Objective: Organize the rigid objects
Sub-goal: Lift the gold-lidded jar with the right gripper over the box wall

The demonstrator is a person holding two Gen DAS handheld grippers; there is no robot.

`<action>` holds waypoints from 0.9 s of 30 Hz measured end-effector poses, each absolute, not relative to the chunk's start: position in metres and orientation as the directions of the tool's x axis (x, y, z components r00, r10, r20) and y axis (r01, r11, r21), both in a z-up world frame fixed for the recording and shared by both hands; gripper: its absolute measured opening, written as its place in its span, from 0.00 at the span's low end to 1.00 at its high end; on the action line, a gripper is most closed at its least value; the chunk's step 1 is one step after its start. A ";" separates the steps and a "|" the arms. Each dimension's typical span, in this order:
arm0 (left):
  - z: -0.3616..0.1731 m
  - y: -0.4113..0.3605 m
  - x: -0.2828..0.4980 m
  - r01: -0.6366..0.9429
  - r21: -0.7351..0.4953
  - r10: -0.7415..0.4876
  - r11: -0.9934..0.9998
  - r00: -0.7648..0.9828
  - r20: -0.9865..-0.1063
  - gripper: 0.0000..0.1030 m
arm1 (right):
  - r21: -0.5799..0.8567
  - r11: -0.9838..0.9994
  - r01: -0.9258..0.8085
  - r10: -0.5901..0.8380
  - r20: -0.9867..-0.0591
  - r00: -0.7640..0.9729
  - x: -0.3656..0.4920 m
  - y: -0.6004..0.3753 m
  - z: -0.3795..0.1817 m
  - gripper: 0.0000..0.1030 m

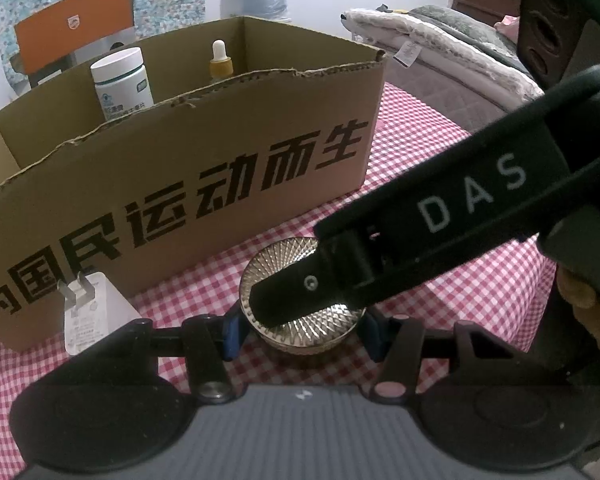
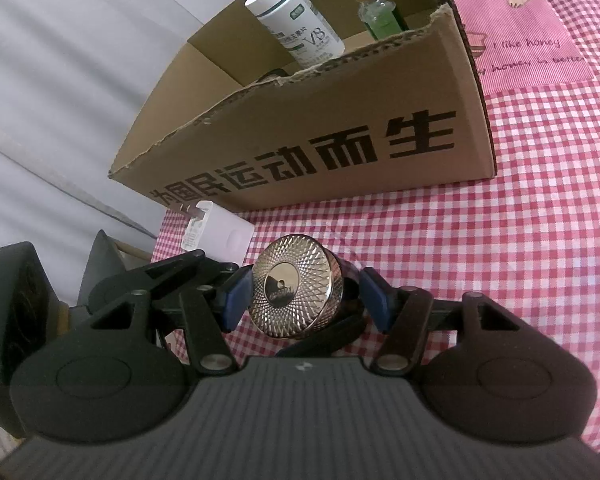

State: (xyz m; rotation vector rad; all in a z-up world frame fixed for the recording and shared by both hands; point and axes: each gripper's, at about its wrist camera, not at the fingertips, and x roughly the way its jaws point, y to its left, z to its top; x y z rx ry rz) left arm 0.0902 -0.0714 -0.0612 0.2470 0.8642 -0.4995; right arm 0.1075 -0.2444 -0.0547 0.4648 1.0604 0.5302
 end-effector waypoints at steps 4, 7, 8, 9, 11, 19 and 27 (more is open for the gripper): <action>-0.059 -0.071 0.087 0.514 0.013 -0.317 0.858 0.549 -0.773 0.55 | 0.589 0.786 -0.189 0.611 -0.689 0.390 0.107 -0.243 -0.053 0.58; -0.056 -0.071 0.085 0.513 0.015 -0.317 0.858 0.554 -0.769 0.55 | 0.586 0.786 -0.197 0.611 -0.686 0.395 0.105 -0.242 -0.051 0.58; -0.055 -0.071 0.084 0.512 0.016 -0.318 0.859 0.556 -0.768 0.55 | 0.585 0.786 -0.199 0.611 -0.685 0.397 0.104 -0.242 -0.051 0.58; -0.053 -0.071 0.083 0.511 0.016 -0.318 0.859 0.559 -0.766 0.55 | 0.584 0.786 -0.202 0.611 -0.684 0.399 0.103 -0.242 -0.049 0.58; -0.049 -0.070 0.081 0.508 0.017 -0.319 0.861 0.566 -0.760 0.55 | 0.583 0.786 -0.208 0.611 -0.680 0.404 0.101 -0.242 -0.046 0.58; -0.016 -0.064 0.065 0.504 0.033 -0.336 0.863 0.623 -0.707 0.55 | 0.563 0.786 -0.255 0.612 -0.651 0.449 0.088 -0.239 -0.015 0.58; 0.037 -0.049 0.067 0.482 0.028 -0.361 0.876 0.692 -0.625 0.55 | 0.518 0.781 -0.348 0.621 -0.595 0.510 0.085 -0.230 0.040 0.58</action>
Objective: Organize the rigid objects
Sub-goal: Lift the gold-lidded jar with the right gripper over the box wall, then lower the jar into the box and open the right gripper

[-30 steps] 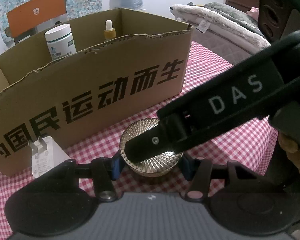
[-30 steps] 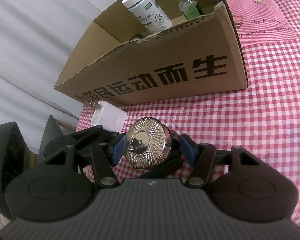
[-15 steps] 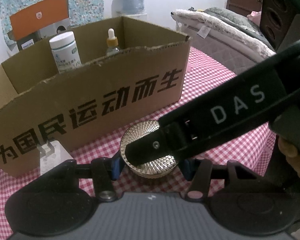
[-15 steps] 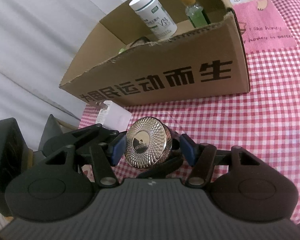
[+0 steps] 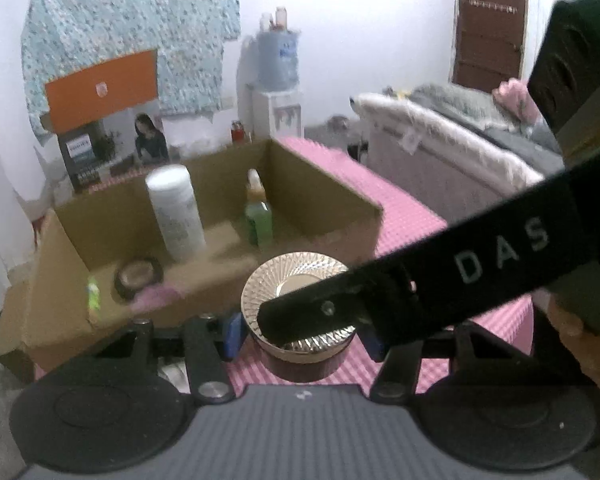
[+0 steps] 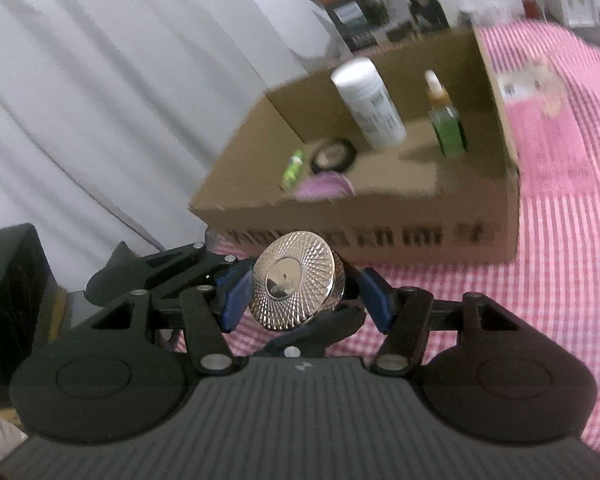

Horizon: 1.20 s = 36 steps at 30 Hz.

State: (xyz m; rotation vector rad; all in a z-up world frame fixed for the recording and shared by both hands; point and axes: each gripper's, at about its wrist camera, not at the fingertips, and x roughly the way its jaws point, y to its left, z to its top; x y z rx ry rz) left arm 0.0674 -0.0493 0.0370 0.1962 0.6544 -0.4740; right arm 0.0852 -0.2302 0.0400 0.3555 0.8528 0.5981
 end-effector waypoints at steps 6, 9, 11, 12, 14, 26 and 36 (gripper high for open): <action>0.067 -0.037 0.101 0.453 -0.013 -0.369 0.891 0.709 -0.601 0.55 | 0.484 0.776 -0.405 0.630 -0.563 0.535 0.114 -0.218 0.077 0.58; 0.071 -0.035 0.127 0.448 -0.029 -0.368 0.894 0.694 -0.619 0.55 | 0.474 0.779 -0.411 0.627 -0.567 0.535 0.136 -0.214 0.085 0.58; 0.069 -0.036 0.148 0.448 -0.032 -0.361 0.894 0.673 -0.645 0.55 | 0.484 0.778 -0.401 0.628 -0.581 0.518 0.158 -0.214 0.085 0.58; 0.067 -0.035 0.156 0.447 -0.037 -0.358 0.894 0.663 -0.657 0.55 | 0.494 0.776 -0.392 0.630 -0.586 0.509 0.167 -0.213 0.083 0.58; 0.059 -0.035 0.176 0.438 -0.052 -0.352 0.898 0.639 -0.684 0.55 | 0.513 0.777 -0.365 0.629 -0.609 0.483 0.190 -0.214 0.078 0.58; 0.003 -0.037 0.260 0.400 -0.120 -0.322 0.909 0.489 -0.811 0.55 | 0.498 0.829 -0.253 0.559 -0.746 0.361 0.282 -0.204 0.024 0.58; -0.012 -0.030 0.283 0.350 -0.188 -0.327 0.917 0.393 -0.859 0.57 | 0.476 0.845 -0.245 0.533 -0.784 0.319 0.307 -0.190 0.004 0.58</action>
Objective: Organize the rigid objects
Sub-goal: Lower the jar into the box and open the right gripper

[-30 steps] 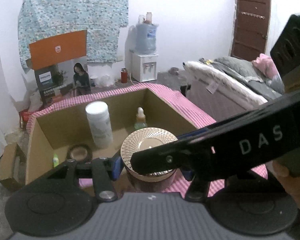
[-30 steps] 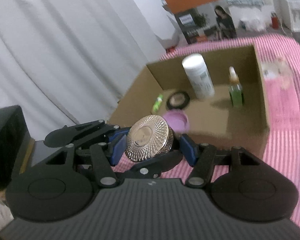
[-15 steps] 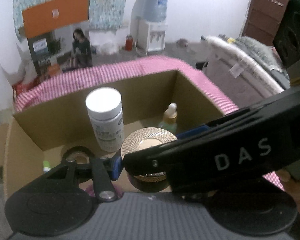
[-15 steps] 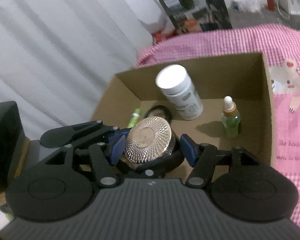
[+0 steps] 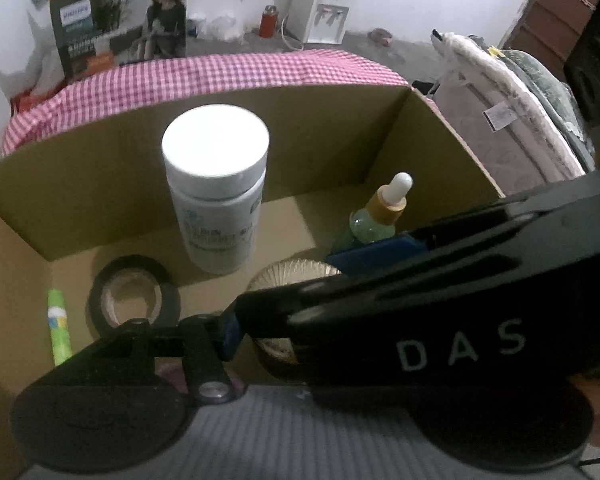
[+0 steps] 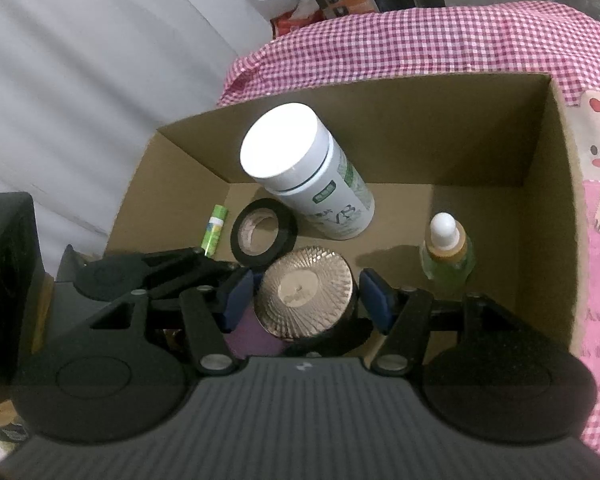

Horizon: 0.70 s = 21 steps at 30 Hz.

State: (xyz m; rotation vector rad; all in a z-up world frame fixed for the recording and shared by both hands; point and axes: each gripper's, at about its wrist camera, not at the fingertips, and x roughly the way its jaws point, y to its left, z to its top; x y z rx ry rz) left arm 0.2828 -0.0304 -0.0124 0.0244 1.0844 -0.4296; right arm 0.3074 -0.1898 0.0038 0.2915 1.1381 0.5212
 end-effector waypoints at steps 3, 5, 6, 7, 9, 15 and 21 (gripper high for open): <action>-0.010 -0.027 0.281 0.344 -0.200 -0.337 0.917 0.404 -0.850 0.57 | 0.494 0.835 -0.241 0.549 -0.774 0.316 0.308 -0.192 0.003 0.58; -0.009 -0.028 0.279 0.343 -0.194 -0.334 0.919 0.413 -0.848 0.59 | 0.490 0.835 -0.248 0.549 -0.769 0.327 0.308 -0.192 0.005 0.58; -0.008 -0.027 0.278 0.344 -0.194 -0.335 0.919 0.418 -0.844 0.60 | 0.486 0.837 -0.252 0.547 -0.768 0.334 0.306 -0.193 0.006 0.58; -0.007 -0.027 0.277 0.345 -0.193 -0.336 0.918 0.424 -0.841 0.61 | 0.483 0.837 -0.257 0.546 -0.765 0.340 0.305 -0.192 0.008 0.58; -0.004 -0.028 0.273 0.347 -0.188 -0.337 0.919 0.441 -0.832 0.64 | 0.490 0.830 -0.267 0.558 -0.752 0.351 0.301 -0.194 0.011 0.58; 0.020 -0.023 0.248 0.369 -0.199 -0.376 0.908 0.504 -0.778 0.80 | 0.516 0.802 -0.300 0.596 -0.666 0.448 0.272 -0.205 0.037 0.62; 0.045 -0.016 0.206 0.397 -0.174 -0.390 0.901 0.567 -0.726 0.88 | 0.510 0.785 -0.351 0.608 -0.525 0.596 0.212 -0.230 0.075 0.79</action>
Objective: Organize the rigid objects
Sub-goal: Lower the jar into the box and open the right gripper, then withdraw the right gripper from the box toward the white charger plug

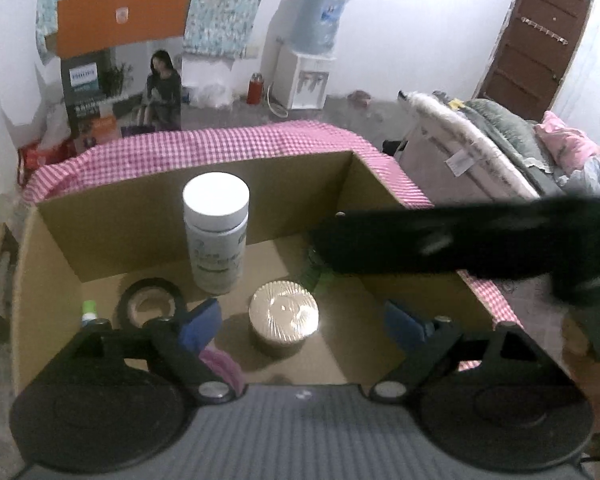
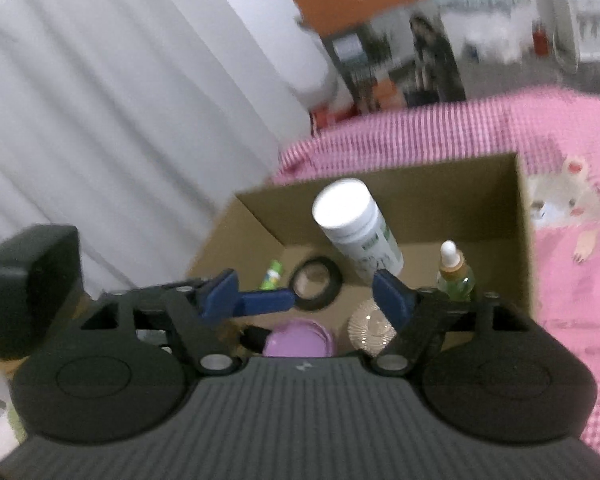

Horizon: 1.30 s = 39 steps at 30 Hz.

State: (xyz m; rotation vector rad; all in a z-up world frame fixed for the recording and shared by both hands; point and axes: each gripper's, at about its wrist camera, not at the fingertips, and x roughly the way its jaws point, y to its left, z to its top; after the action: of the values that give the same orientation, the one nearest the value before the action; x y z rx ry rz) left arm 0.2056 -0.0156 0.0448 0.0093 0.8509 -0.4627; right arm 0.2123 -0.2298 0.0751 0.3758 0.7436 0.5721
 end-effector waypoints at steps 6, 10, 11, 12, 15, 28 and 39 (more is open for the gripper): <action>0.060 -0.001 0.153 0.401 -0.181 -0.410 0.898 0.615 -0.673 0.94 | 0.488 0.785 -0.380 0.595 -0.428 0.680 0.143 -0.244 0.090 0.97; 0.059 0.006 0.117 0.385 -0.154 -0.387 0.910 0.656 -0.648 0.95 | 0.486 0.791 -0.371 0.588 -0.435 0.682 0.112 -0.248 0.081 0.99; 0.058 0.009 0.112 0.379 -0.155 -0.384 0.912 0.661 -0.644 0.96 | 0.481 0.798 -0.363 0.579 -0.443 0.685 0.106 -0.247 0.078 0.99; 0.055 0.010 0.105 0.373 -0.159 -0.383 0.914 0.664 -0.642 0.96 | 0.476 0.808 -0.347 0.564 -0.459 0.686 0.100 -0.245 0.075 0.99; 0.046 0.017 0.090 0.353 -0.168 -0.373 0.920 0.664 -0.648 0.96 | 0.434 0.841 -0.323 0.523 -0.505 0.687 0.086 -0.239 0.064 0.99; 0.004 0.024 0.061 0.259 -0.156 -0.292 0.953 0.650 -0.702 0.96 | 0.194 0.953 -0.233 0.303 -0.586 0.752 0.045 -0.205 0.027 0.99; -0.008 0.030 0.060 0.227 -0.133 -0.251 0.965 0.644 -0.722 0.96 | 0.066 0.979 -0.190 0.193 -0.580 0.792 0.044 -0.197 0.020 0.99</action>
State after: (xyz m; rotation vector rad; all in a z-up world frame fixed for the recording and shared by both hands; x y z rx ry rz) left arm 0.0600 0.0296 -0.0076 -0.0316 0.8273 -0.2721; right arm 0.0436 -0.1972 0.0204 0.0046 0.6243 0.2062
